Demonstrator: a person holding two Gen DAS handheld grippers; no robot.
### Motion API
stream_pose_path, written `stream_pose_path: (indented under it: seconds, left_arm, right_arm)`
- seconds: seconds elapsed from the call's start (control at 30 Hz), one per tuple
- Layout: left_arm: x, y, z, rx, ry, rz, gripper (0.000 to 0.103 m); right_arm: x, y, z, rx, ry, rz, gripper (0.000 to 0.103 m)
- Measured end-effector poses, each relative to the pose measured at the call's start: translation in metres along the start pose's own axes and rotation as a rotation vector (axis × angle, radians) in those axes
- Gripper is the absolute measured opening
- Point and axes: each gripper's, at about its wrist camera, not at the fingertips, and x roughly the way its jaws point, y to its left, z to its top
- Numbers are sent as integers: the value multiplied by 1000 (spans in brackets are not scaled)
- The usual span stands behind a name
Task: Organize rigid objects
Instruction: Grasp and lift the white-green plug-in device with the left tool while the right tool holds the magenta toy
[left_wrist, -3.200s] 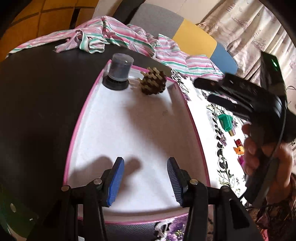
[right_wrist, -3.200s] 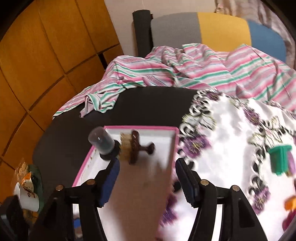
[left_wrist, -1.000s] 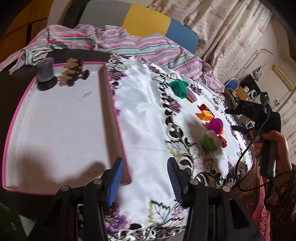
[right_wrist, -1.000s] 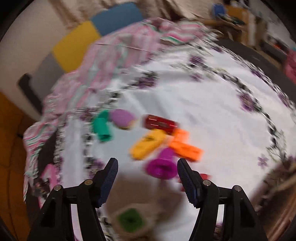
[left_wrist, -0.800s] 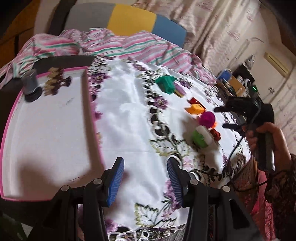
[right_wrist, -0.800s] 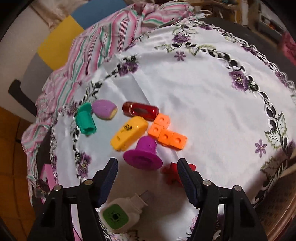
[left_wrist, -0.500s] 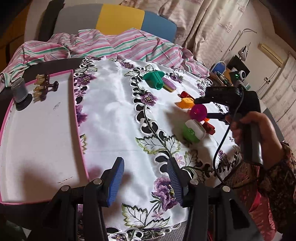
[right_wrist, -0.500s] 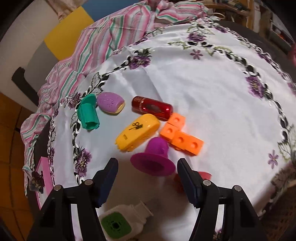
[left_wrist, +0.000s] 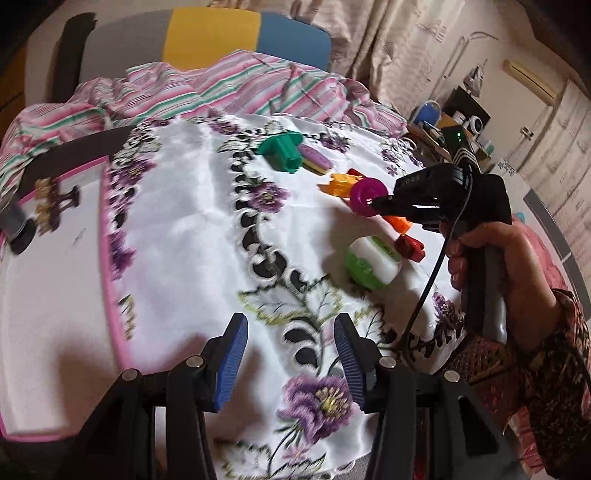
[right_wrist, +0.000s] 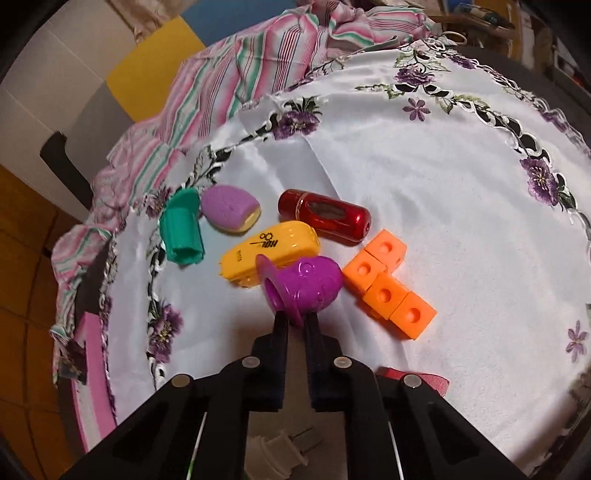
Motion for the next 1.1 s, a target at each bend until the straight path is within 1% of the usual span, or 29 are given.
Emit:
stream_pose_path:
  seconds: [0.1, 0.17, 0.2, 0.23, 0.27, 0.3, 0.33, 0.4, 0.47, 0.5, 0.53, 0.6, 0.7, 0.8, 0.9, 1.0, 1.07, 1.1]
  left_arm:
    - [15, -14, 12, 52, 14, -19, 49]
    - [26, -25, 18, 107, 29, -24, 49]
    - [31, -30, 21, 135, 38, -30, 49]
    - [37, -35, 24, 164, 48, -34, 49]
    - [42, -40, 27, 193, 56, -31, 49]
    - [46, -45, 30, 220, 58, -35, 49]
    - [50, -51, 33, 251, 61, -43, 49]
    - [58, -65, 39, 323, 71, -55, 49]
    - [69, -80, 43, 408, 81, -53, 49]
    - [75, -86, 45, 443, 90, -47, 50]
    - [81, -92, 47, 484, 92, -34, 53]
    - [91, -98, 50, 514, 103, -22, 57]
    - [100, -101, 52, 530, 112, -19, 59]
    - [104, -102, 54, 519, 108, -20, 59]
    - [104, -101, 52, 523, 112, -29, 59]
    - [105, -98, 49, 530, 124, -16, 59]
    - [104, -96, 48, 526, 124, -13, 59]
    - [103, -96, 47, 523, 125, -13, 59]
  right_arm:
    - [-2, -2, 1, 19, -8, 0, 9]
    - [-3, -5, 0, 38, 15, -10, 14]
    - [-5, -5, 0, 44, 32, 14, 22]
    - [-9, -6, 1, 54, 40, 58, 35]
    - [-16, -6, 1, 52, 33, 69, 42]
    - [-24, -5, 1, 38, 14, 54, 52]
    - [-31, -5, 1, 22, -5, 39, 54]
    - [-43, -7, 3, -6, -35, 15, 55]
    - [-49, -16, 7, 8, -47, 2, 55]
    - [-49, -23, 9, 32, -48, 12, 55]
    - [-48, -27, 9, 52, -42, 21, 55]
    - [-47, -32, 10, 75, -36, 28, 55]
    - [-46, -24, 9, 46, -34, 52, 56]
    - [-39, -22, 10, 45, -15, 38, 56]
    - [-26, -21, 12, 43, 11, 35, 57]
    - [-11, -16, 15, 16, 36, 42, 57]
    - [-2, -11, 18, -15, 26, 25, 55]
    - [3, -8, 19, -38, 27, 17, 50]
